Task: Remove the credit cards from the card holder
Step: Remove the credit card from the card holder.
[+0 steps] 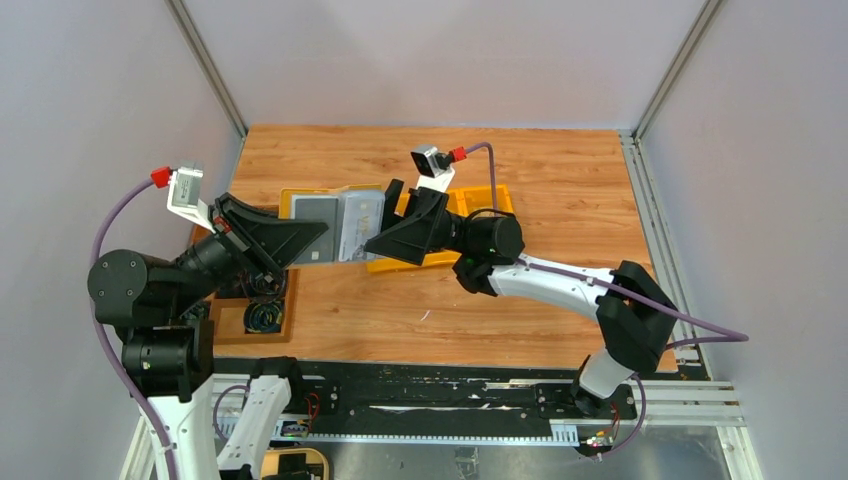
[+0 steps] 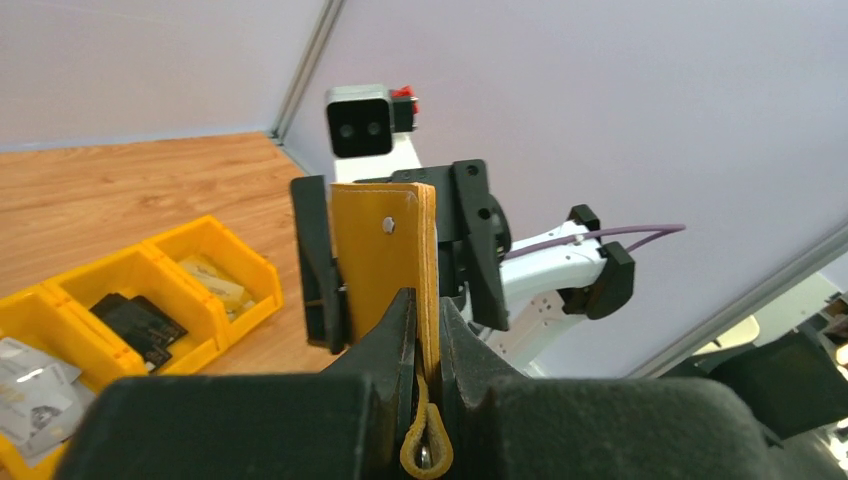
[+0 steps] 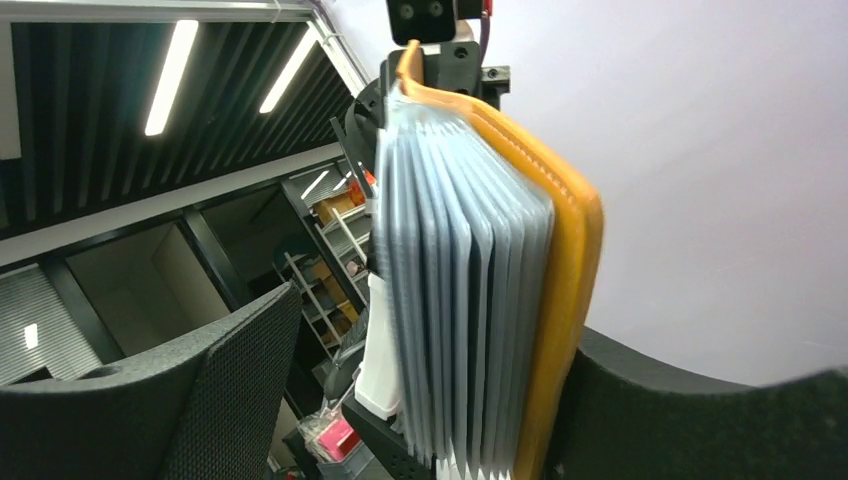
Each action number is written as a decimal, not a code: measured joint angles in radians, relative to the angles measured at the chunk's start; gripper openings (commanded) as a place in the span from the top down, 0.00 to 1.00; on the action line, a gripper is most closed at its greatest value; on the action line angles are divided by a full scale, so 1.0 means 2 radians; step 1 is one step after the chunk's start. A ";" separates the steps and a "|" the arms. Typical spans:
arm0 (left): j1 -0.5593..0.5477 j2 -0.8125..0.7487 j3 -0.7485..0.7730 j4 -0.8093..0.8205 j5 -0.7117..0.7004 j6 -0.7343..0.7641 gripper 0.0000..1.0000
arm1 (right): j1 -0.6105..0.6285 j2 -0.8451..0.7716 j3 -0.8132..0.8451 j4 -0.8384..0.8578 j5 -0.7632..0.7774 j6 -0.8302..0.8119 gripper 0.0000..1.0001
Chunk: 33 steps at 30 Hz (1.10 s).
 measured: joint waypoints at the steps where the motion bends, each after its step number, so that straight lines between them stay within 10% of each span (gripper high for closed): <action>1: 0.000 -0.003 -0.001 -0.011 -0.007 0.012 1.00 | 0.000 -0.004 0.000 -0.001 -0.002 -0.002 0.36; 4: 0.000 -0.012 -0.005 -0.033 -0.026 0.038 1.00 | 0.000 -0.012 0.000 -0.011 -0.010 -0.013 0.68; 9: -0.002 -0.032 -0.008 -0.077 -0.057 0.084 0.97 | -0.001 -0.028 -0.002 -0.091 -0.023 -0.050 0.73; 13: -0.002 -0.039 -0.016 -0.100 -0.072 0.110 0.43 | -0.001 -0.075 -0.002 -0.219 -0.025 -0.124 0.75; 17: -0.002 -0.041 -0.016 -0.140 -0.095 0.162 0.13 | -0.001 -0.127 0.017 -0.403 -0.043 -0.238 0.80; 33: -0.002 -0.046 -0.060 -0.241 0.051 0.362 0.09 | 0.039 -0.025 0.259 -1.011 -0.112 -0.630 0.93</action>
